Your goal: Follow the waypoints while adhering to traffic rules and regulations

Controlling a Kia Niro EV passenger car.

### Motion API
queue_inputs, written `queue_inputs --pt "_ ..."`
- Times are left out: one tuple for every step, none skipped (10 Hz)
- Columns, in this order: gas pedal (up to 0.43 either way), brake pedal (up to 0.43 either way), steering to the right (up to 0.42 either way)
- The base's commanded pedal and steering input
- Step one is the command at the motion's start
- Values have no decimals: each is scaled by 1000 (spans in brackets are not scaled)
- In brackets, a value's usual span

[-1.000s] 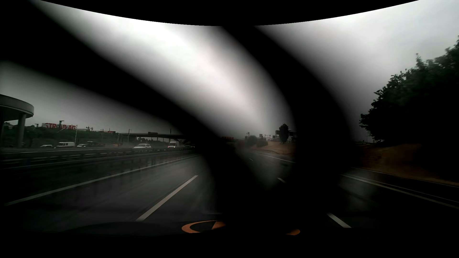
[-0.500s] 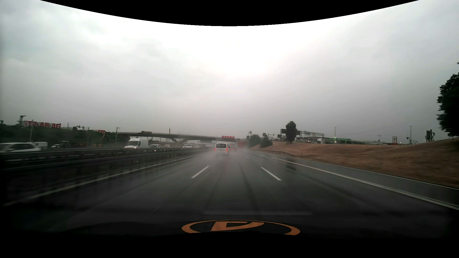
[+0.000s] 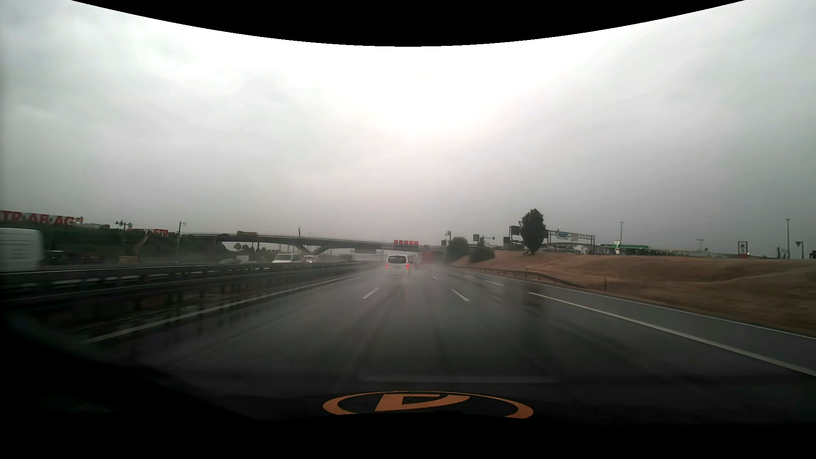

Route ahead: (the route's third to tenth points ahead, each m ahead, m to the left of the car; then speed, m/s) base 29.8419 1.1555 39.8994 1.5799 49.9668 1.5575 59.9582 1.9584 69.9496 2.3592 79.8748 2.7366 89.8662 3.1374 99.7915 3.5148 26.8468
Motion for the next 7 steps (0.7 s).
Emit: queue_inputs --pt "138 0 -2" --pt "138 0 -3" --pt "138 0 -3" --pt "138 0 -3" --pt "138 0 -4" --pt "138 0 -4" --pt "138 0 -4"
